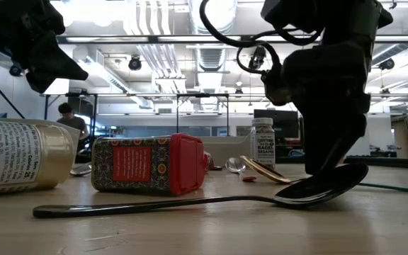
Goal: Pick & Place Food Item
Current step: Put the green spoon into the right gray bin
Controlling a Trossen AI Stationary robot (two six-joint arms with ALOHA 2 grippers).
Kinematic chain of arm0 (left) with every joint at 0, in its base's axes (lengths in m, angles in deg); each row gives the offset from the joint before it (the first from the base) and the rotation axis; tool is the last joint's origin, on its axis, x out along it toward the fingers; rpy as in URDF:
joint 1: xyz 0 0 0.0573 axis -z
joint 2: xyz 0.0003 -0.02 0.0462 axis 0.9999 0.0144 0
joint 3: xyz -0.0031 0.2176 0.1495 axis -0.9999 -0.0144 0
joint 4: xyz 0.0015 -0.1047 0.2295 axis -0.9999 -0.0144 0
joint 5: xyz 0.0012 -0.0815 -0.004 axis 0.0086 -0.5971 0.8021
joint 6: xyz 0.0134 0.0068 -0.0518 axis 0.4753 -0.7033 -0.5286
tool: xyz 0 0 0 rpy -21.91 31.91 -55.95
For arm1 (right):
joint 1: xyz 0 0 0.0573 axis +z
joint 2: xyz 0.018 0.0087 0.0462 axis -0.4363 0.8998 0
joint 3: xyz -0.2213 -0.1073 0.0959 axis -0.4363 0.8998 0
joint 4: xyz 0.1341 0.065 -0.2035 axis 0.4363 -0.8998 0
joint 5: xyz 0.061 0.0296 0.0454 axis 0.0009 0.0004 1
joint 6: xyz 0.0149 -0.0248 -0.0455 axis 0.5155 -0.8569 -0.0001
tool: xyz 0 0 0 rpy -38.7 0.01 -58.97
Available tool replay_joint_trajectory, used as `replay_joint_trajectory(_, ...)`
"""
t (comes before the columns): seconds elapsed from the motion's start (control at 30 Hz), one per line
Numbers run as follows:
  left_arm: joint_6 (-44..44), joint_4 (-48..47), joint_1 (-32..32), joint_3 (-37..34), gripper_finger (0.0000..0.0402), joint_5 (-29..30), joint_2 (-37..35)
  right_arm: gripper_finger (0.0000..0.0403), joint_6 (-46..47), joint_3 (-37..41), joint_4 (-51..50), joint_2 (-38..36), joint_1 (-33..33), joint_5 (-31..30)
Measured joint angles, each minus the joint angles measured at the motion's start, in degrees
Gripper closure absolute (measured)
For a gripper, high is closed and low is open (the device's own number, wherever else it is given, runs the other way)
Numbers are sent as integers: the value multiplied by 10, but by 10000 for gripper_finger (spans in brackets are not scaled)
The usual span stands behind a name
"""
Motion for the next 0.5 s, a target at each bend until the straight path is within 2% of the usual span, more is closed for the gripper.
replay_joint_trajectory(0.27,0,0,0,0,401,0,0,163,-47,-21,-1,27,8,-30)
replay_joint_trajectory(0.5,0,0,0,0,401,0,0,163,-108,-110,-110,86,25,-46)
